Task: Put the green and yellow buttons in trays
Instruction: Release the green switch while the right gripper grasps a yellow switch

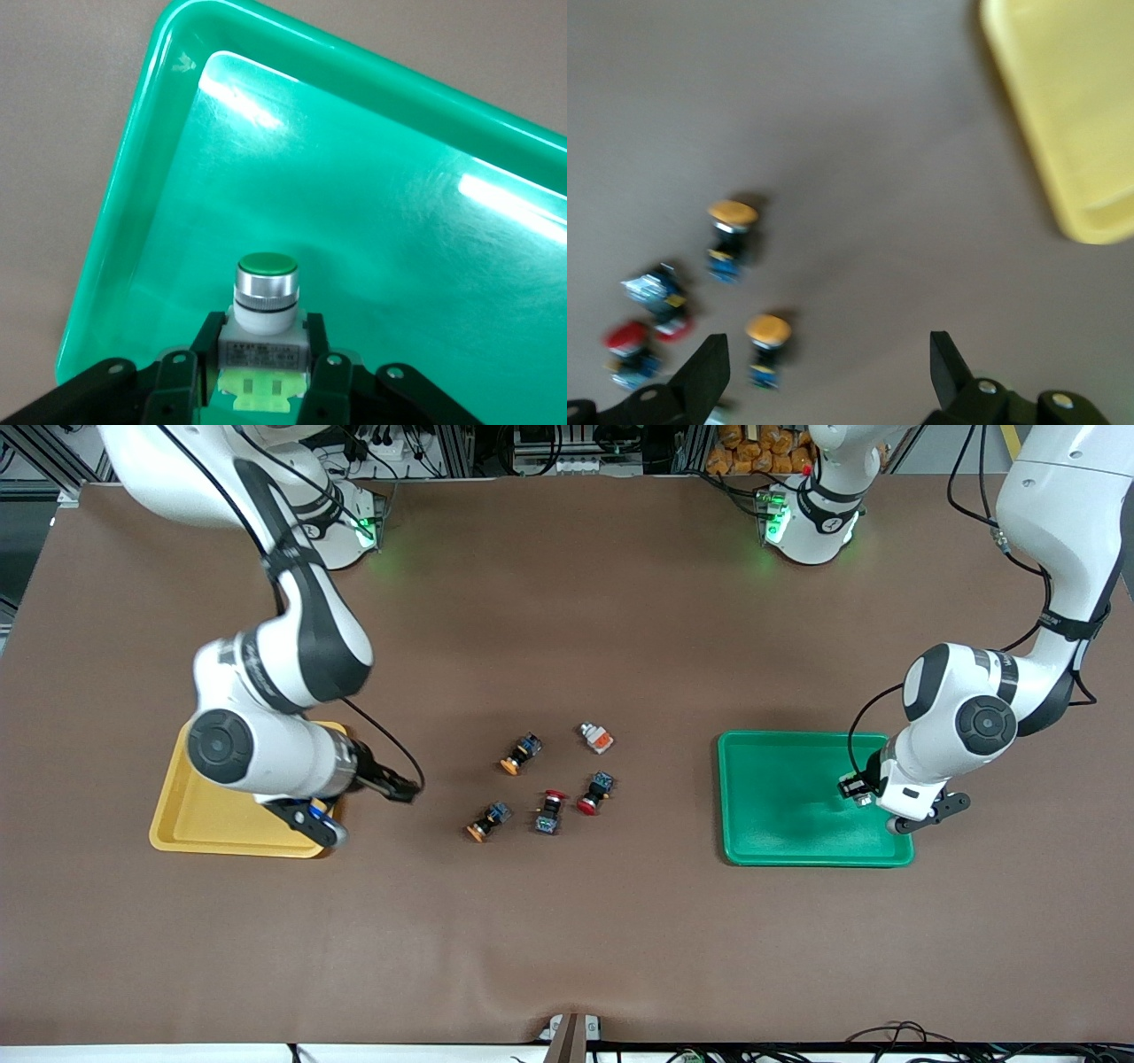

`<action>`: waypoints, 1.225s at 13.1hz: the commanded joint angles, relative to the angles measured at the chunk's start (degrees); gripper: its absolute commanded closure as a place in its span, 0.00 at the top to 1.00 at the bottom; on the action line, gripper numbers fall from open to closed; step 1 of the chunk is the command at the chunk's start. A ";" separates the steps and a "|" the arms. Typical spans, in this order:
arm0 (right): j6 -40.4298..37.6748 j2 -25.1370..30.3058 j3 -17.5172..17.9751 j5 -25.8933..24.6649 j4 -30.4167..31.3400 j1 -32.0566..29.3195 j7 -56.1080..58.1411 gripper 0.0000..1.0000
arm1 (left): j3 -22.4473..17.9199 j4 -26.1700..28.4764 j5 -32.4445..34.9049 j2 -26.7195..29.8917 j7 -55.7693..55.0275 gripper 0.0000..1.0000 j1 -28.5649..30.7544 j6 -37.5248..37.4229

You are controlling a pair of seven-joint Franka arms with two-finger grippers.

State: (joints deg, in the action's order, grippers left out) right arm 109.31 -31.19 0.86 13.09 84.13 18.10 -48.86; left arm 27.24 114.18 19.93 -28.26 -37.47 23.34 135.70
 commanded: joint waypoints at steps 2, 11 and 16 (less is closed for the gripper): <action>13.78 -6.32 -0.42 1.76 -1.16 4.74 -10.61 1.00 | 0.36 -1.59 1.34 -1.01 -0.41 0.55 0.22 0.01; 28.16 -14.86 -0.77 -1.05 -0.55 8.44 -17.67 1.00 | 5.26 -0.98 0.46 0.58 -8.56 1.00 -0.66 -2.37; 28.07 -17.23 -0.86 -5.95 -0.46 9.94 -20.05 0.65 | 7.83 -1.32 0.46 0.22 -19.54 1.00 -9.16 -2.37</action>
State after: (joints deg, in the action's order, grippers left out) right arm 137.80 -47.72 0.21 10.61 84.07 27.67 -67.23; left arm 35.15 112.96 19.93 -28.63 -53.36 17.14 134.10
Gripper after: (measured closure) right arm 0.018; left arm 0.000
